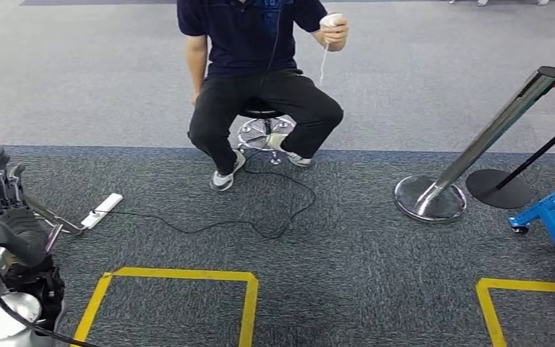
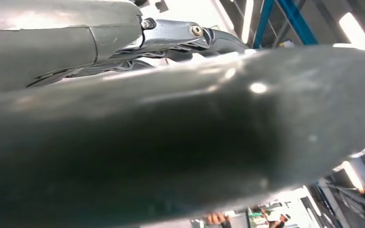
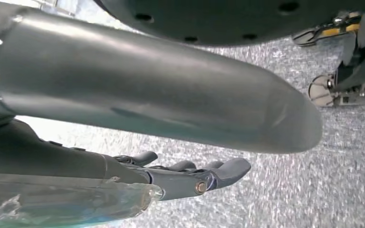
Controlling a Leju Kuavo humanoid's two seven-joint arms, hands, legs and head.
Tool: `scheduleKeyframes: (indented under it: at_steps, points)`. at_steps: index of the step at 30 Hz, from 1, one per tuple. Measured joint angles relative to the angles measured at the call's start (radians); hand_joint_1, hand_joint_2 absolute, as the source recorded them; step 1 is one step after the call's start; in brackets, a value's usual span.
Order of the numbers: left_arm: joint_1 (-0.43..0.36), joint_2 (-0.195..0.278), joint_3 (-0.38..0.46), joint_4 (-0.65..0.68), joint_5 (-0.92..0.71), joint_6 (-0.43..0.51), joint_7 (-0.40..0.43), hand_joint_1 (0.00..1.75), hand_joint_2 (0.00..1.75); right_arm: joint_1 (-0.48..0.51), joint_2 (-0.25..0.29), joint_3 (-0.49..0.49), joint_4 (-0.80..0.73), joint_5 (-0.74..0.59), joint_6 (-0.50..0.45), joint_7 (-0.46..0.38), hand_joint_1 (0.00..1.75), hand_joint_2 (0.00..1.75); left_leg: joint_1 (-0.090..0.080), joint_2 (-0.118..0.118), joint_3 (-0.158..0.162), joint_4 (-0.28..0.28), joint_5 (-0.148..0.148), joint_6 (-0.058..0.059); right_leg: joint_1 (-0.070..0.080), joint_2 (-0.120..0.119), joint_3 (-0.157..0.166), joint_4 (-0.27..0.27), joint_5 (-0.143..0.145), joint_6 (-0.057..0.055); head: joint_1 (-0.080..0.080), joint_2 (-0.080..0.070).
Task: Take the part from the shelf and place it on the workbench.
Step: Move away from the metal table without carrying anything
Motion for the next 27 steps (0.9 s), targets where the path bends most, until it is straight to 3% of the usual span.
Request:
scheduleKeyframes:
  at_steps: [1, 2, 4, 6, 9, 10, 13, 14, 17, 19, 22, 23, 27]
  points:
    - [0.000, 0.000, 0.000, 0.000, 0.000, 0.000, 0.000, 0.00, 0.00, 0.000, 0.000, 0.001, 0.000, -0.002, 0.000, 0.000, 0.00, 0.00, 0.001, -0.001, 0.003, -0.011, 0.021, -0.001, -0.001, 0.008, 0.000, 0.000, 0.000, 0.001, 0.000, 0.000]
    - [0.000, 0.000, -0.001, 0.000, 0.000, 0.000, 0.000, 0.00, 0.00, 0.000, 0.001, 0.003, 0.001, -0.003, 0.000, -0.001, 0.00, 0.00, 0.003, -0.004, 0.023, -0.058, 0.056, -0.002, -0.003, 0.016, 0.001, 0.000, 0.001, 0.002, 0.000, 0.000]
    - [-0.001, 0.001, -0.001, 0.000, 0.000, -0.002, 0.000, 0.00, 0.00, -0.001, 0.001, 0.005, 0.002, -0.006, 0.000, -0.003, 0.00, 0.00, 0.009, -0.027, 0.084, -0.189, 0.123, -0.004, -0.004, 0.032, 0.000, 0.003, 0.002, 0.010, -0.001, 0.000]
    - [-0.002, 0.002, -0.002, 0.001, 0.001, -0.004, 0.000, 0.00, 0.00, -0.002, 0.002, 0.009, 0.002, -0.010, -0.001, -0.010, 0.00, 0.00, 0.012, -0.048, 0.115, -0.262, 0.141, 0.002, -0.003, 0.045, -0.007, 0.005, 0.005, 0.022, -0.002, 0.000]
    - [-0.003, 0.002, -0.003, 0.001, 0.001, -0.007, 0.000, 0.00, 0.00, 0.003, 0.003, 0.013, 0.003, -0.017, -0.005, -0.024, 0.00, 0.00, 0.007, -0.042, 0.117, -0.274, 0.141, 0.022, -0.006, 0.050, -0.013, 0.002, 0.008, 0.038, -0.002, 0.000]
    - [-0.004, 0.002, -0.004, 0.001, 0.001, -0.007, 0.000, 0.00, 0.00, 0.004, 0.003, 0.013, 0.004, -0.018, -0.006, -0.027, 0.00, 0.00, 0.006, -0.040, 0.118, -0.276, 0.142, 0.024, -0.007, 0.042, -0.014, 0.001, 0.007, 0.035, 0.002, 0.000]
    - [-0.003, 0.003, -0.004, 0.001, 0.001, -0.008, -0.001, 0.00, 0.00, 0.003, 0.004, 0.016, 0.005, -0.019, -0.008, -0.031, 0.00, 0.00, 0.004, -0.038, 0.120, -0.278, 0.143, 0.025, -0.005, 0.022, -0.008, -0.005, 0.015, -0.008, 0.010, 0.000]
    - [-0.003, 0.003, -0.004, 0.001, 0.001, -0.008, -0.001, 0.00, 0.00, 0.003, 0.004, 0.017, 0.005, -0.019, -0.008, -0.032, 0.00, 0.00, 0.003, -0.037, 0.119, -0.278, 0.145, 0.026, -0.005, 0.021, -0.007, -0.007, 0.020, -0.016, 0.010, 0.000]
    - [-0.003, 0.003, -0.004, 0.001, 0.001, -0.008, -0.001, 0.00, 0.00, 0.003, 0.004, 0.020, 0.005, -0.019, -0.008, -0.033, 0.00, 0.00, 0.000, -0.036, 0.117, -0.278, 0.147, 0.029, -0.007, 0.021, -0.007, -0.010, 0.024, -0.014, 0.010, 0.000]
    - [-0.003, 0.003, -0.004, 0.001, 0.001, -0.008, -0.001, 0.00, 0.00, 0.002, 0.005, 0.022, 0.005, -0.020, -0.008, -0.034, 0.00, 0.00, -0.001, -0.036, 0.117, -0.278, 0.146, 0.032, -0.008, 0.021, -0.006, -0.015, 0.025, 0.001, 0.010, 0.000]
    - [-0.003, 0.003, -0.004, 0.001, 0.001, -0.009, -0.003, 0.00, 0.00, 0.002, 0.005, 0.025, 0.005, -0.024, -0.008, -0.037, 0.00, 0.00, -0.002, -0.036, 0.115, -0.277, 0.146, 0.034, -0.012, 0.021, -0.004, -0.022, 0.026, 0.043, 0.010, 0.000]
    - [-0.003, 0.003, -0.004, 0.001, 0.001, -0.009, -0.004, 0.00, 0.00, 0.001, 0.005, 0.026, 0.005, -0.025, -0.008, -0.038, 0.00, 0.00, -0.002, -0.036, 0.115, -0.277, 0.146, 0.035, -0.013, 0.021, -0.004, -0.022, 0.026, 0.049, 0.009, 0.000]
    - [-0.003, 0.003, -0.004, 0.001, 0.001, -0.009, -0.006, 0.00, 0.00, 0.000, 0.005, 0.031, 0.006, -0.025, -0.008, -0.039, 0.00, 0.00, -0.001, -0.036, 0.115, -0.278, 0.147, 0.034, -0.011, 0.021, -0.006, -0.022, 0.026, 0.050, 0.009, 0.000]
